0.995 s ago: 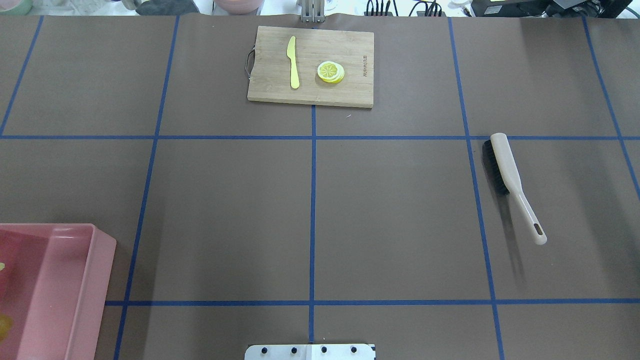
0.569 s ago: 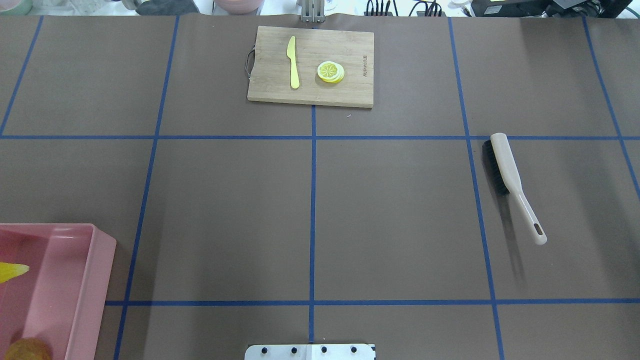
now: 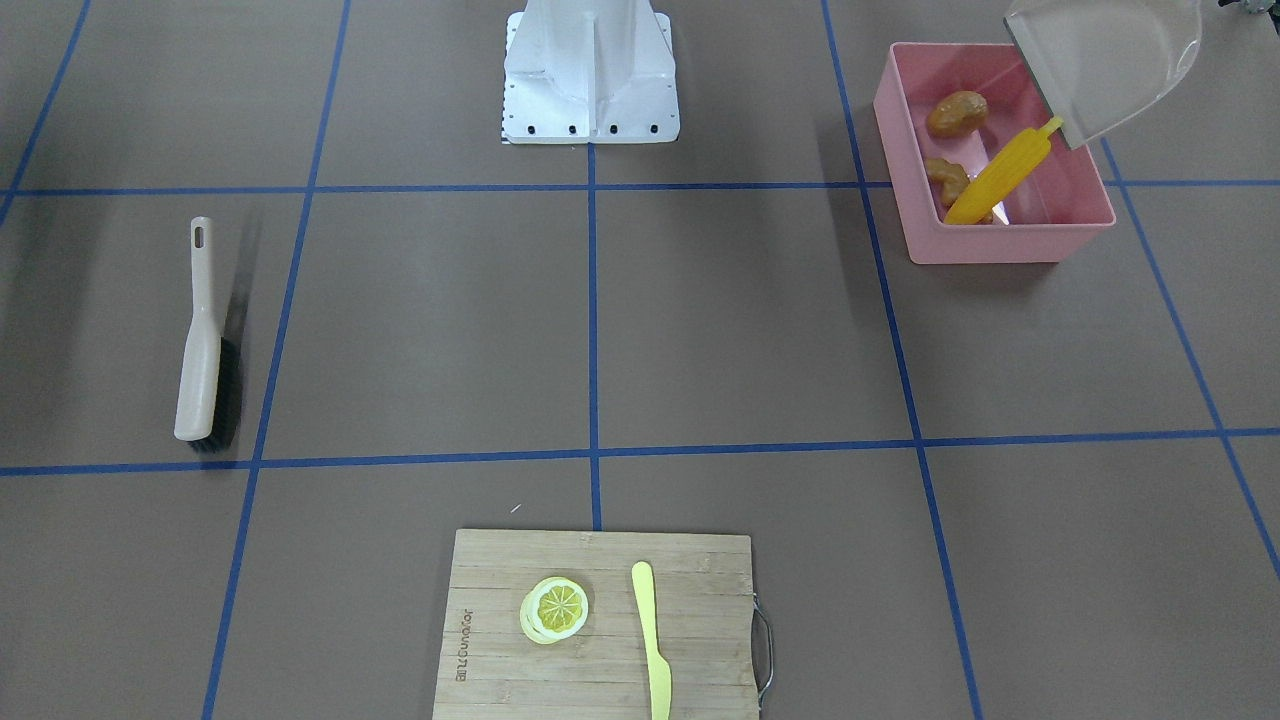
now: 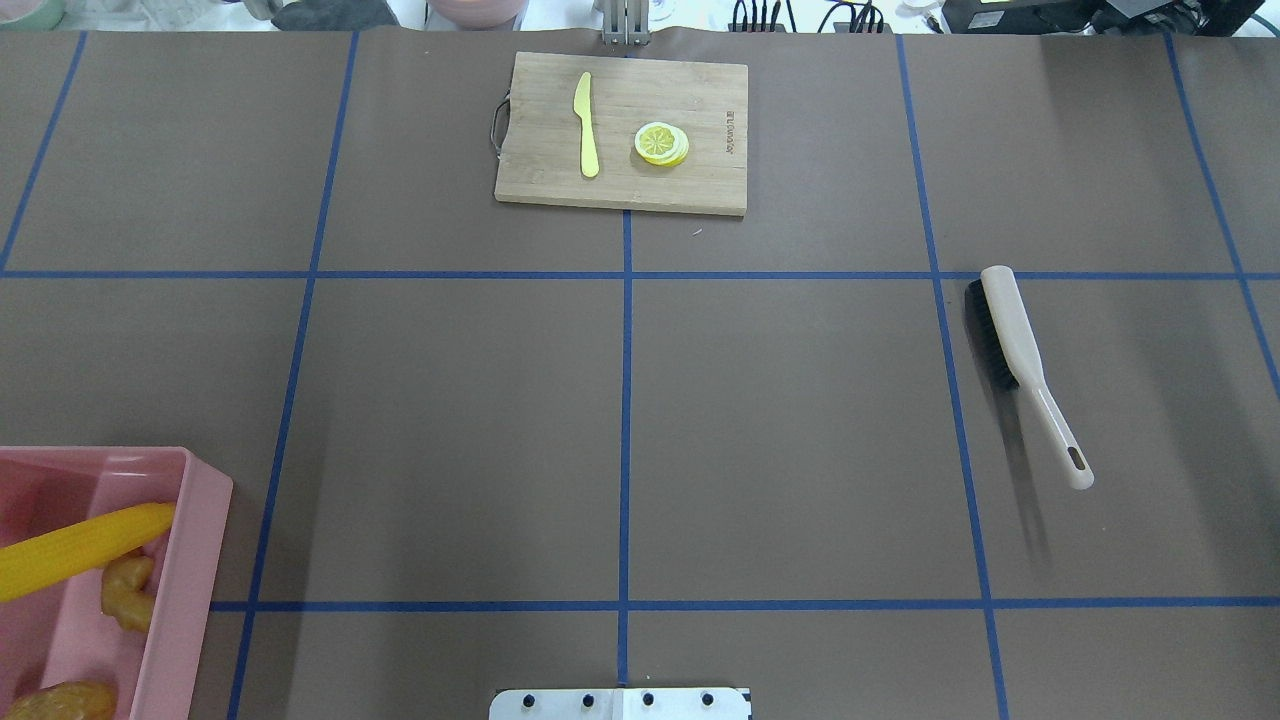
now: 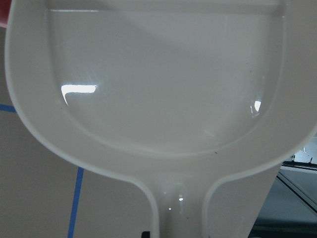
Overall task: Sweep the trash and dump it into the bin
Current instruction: 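Tip the dustpan over the pink bin with the left gripper to dump food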
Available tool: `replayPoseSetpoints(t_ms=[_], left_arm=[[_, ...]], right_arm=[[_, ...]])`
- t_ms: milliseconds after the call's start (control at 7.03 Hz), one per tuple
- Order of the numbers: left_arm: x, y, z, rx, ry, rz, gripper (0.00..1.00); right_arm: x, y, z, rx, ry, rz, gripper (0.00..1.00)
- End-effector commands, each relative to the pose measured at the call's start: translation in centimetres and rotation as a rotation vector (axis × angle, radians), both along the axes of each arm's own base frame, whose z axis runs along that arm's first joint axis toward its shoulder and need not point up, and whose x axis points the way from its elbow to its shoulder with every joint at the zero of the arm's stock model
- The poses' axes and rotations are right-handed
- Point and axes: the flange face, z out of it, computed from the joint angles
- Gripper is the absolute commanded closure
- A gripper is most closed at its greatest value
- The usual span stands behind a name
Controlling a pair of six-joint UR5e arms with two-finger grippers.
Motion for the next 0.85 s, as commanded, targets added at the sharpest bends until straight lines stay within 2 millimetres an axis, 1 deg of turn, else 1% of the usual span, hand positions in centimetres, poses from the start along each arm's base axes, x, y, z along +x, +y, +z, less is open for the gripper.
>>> replayPoseSetpoints(t_ms=[0, 284, 427, 711], left_arm=[[0.0, 0.0, -0.1, 0.008, 0.001, 0.01, 1.0], [0.0, 0.0, -0.2, 0.021, 0.001, 0.033, 1.0], [0.0, -0.1, -0.6, 0.038, 0.001, 0.044, 1.0], [0.2, -0.4, -2.1, 0.066, 0.013, 0.045, 1.0]], right_arm=[[0.0, 0.0, -0.1, 0.002, 0.0, 0.0, 0.0], [0.0, 0.0, -0.1, 0.002, 0.0, 0.0, 0.0], [0.0, -0.1, -0.1, 0.002, 0.0, 0.0, 0.0], [0.0, 0.0, 0.0, 0.001, 0.001, 0.0, 0.0]])
